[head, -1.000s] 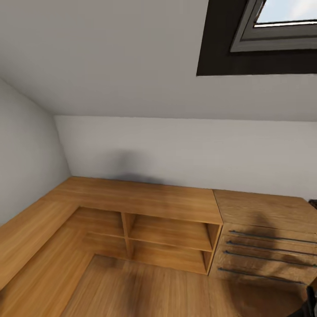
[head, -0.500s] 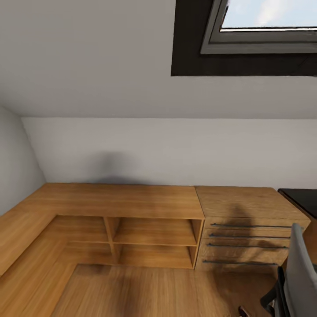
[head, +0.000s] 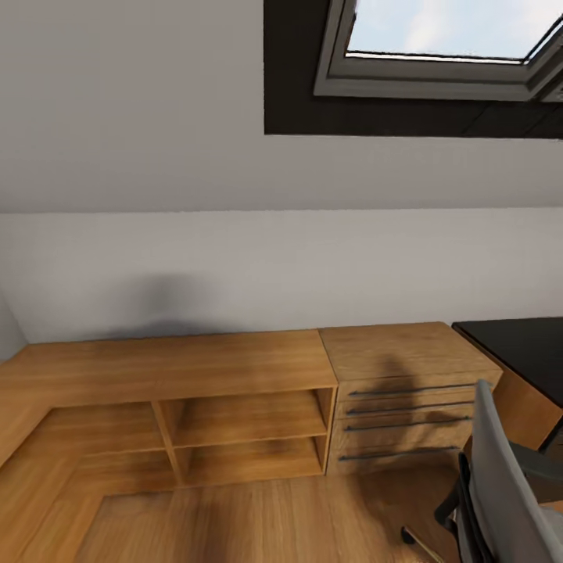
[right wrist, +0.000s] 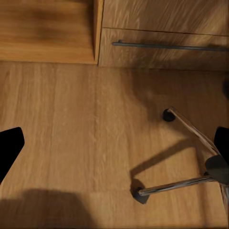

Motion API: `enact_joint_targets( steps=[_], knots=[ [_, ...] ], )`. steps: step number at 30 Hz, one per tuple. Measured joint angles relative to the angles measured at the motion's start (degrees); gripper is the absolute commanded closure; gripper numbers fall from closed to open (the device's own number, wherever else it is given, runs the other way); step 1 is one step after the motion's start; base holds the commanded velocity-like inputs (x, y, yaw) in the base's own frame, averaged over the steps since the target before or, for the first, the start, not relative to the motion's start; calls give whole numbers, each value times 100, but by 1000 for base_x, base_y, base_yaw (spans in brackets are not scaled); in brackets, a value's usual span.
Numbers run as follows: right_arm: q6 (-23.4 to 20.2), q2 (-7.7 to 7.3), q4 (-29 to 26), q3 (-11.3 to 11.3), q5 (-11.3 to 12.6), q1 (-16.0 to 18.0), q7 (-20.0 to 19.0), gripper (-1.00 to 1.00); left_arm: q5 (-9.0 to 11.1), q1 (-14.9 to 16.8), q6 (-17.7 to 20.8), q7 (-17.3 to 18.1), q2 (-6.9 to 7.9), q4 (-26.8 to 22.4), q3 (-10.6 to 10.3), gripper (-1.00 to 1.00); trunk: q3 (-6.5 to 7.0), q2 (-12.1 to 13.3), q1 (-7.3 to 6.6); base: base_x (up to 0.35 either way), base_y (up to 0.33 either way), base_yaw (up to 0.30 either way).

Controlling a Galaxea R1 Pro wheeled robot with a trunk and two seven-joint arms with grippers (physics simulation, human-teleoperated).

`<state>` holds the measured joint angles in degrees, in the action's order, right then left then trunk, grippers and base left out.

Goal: In the bedroom, organize the workspace by keeping the computer under the desk, ensuring the monitor is on the desk, placing the keyboard on the desk next to the monitor, placing the mouse on the desk next to the keyboard, moving the folder from the swivel chair onto the desk next to the mouse, stacking the notebook on top of the folder with the pen on top of the notebook, and positioning the swivel chair next to the desk.

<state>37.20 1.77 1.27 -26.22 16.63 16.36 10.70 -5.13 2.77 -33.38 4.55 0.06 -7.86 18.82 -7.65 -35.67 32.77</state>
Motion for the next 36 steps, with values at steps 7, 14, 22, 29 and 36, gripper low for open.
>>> enact_joint_targets(
  steps=[7,14,22,29,36],
  knots=[
    [-2,-8,0,0,6,1,-1,-100,2,0,-1,4,25,0,7,-100,0,0,0,206,219,-274],
    [-3,4,0,0,3,3,1,-100,-3,0,-1,5,19,0,8,-100,-6,0,0,217,234,-266],
    [-4,4,0,0,0,0,0,-100,-5,0,-1,5,11,0,2,-100,-46,0,0,218,236,-226],
    [-3,-3,0,1,-1,2,1,-100,-10,0,1,6,9,1,-1,-100,-90,1,1,116,122,-209],
    [-3,-10,0,-1,6,1,8,-100,-2,0,5,1,17,1,-1,-100,-128,1,2,19,20,-206]
  ],
)
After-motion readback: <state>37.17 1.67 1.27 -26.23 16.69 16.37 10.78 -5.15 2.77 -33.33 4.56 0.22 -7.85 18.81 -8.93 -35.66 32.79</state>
